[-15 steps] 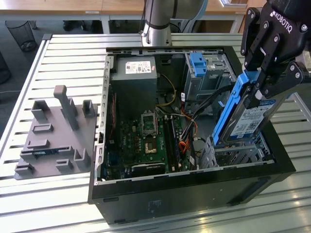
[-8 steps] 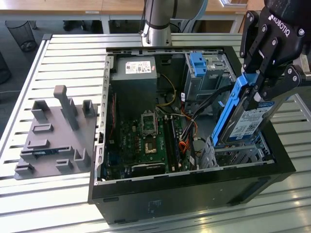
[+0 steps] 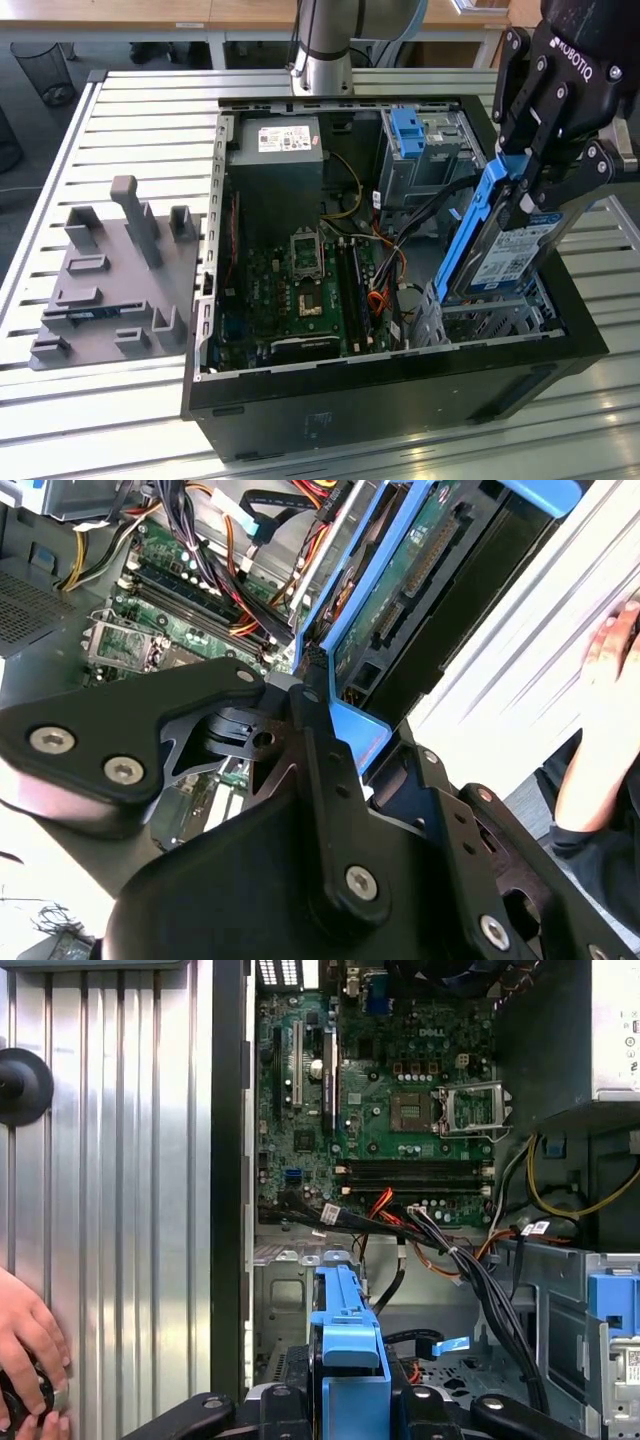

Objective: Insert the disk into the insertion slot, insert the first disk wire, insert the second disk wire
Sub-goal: 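Insert the disk into the insertion slot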

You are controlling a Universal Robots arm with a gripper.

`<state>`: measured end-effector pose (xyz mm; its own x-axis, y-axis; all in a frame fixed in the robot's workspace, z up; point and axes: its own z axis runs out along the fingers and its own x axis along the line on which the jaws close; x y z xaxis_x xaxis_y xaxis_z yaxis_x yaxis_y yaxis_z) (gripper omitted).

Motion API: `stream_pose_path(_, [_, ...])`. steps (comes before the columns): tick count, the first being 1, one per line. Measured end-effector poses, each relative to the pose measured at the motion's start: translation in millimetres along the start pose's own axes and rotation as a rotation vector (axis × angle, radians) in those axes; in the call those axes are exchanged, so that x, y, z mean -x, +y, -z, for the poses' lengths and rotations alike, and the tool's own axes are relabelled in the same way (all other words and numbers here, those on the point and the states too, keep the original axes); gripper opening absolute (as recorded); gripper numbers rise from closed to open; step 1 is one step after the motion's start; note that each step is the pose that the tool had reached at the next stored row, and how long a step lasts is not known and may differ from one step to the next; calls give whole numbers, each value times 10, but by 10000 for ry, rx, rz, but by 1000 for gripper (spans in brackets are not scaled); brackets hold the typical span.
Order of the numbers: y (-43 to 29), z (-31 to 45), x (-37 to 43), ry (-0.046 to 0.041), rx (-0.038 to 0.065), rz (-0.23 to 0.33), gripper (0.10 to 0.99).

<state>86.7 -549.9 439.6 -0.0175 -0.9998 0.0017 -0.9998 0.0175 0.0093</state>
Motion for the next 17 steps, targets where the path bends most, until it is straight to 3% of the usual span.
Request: stream_pose_path(17, [7,-109,0,-1,0,-83,365])
